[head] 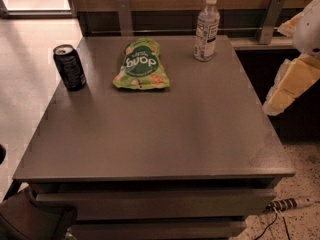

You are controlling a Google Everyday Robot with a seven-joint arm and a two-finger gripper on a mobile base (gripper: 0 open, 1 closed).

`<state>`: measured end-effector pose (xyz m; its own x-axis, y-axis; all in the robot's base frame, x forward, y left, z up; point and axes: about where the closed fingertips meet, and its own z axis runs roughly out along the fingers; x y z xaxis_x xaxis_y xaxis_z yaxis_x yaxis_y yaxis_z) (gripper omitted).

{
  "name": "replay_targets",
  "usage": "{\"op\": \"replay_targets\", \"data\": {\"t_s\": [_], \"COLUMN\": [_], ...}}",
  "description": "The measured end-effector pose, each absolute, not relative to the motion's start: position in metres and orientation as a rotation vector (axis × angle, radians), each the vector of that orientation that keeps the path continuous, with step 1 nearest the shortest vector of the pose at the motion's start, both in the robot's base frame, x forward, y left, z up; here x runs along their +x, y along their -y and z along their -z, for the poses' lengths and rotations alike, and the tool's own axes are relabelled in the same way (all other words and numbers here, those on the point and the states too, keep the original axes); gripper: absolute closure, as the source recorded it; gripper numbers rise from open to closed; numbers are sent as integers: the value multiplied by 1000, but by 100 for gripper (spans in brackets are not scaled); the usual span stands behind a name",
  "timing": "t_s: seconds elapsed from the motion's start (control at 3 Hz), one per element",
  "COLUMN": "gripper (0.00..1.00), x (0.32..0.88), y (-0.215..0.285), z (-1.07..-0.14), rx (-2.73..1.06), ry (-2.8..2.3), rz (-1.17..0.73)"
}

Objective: Pick blue plastic bottle

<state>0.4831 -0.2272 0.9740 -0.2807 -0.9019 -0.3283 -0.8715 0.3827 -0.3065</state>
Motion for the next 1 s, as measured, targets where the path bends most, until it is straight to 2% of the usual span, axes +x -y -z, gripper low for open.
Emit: {"op": "replay_targets", "data": {"t_s": [0.67, 1.0], "gripper": [0, 0], "x": [555, 605], "y": [245, 247], "z": [-954, -973], "rx": [-1162, -1002], "ry": [-2029, -1803], "rz": [-78, -159]}}
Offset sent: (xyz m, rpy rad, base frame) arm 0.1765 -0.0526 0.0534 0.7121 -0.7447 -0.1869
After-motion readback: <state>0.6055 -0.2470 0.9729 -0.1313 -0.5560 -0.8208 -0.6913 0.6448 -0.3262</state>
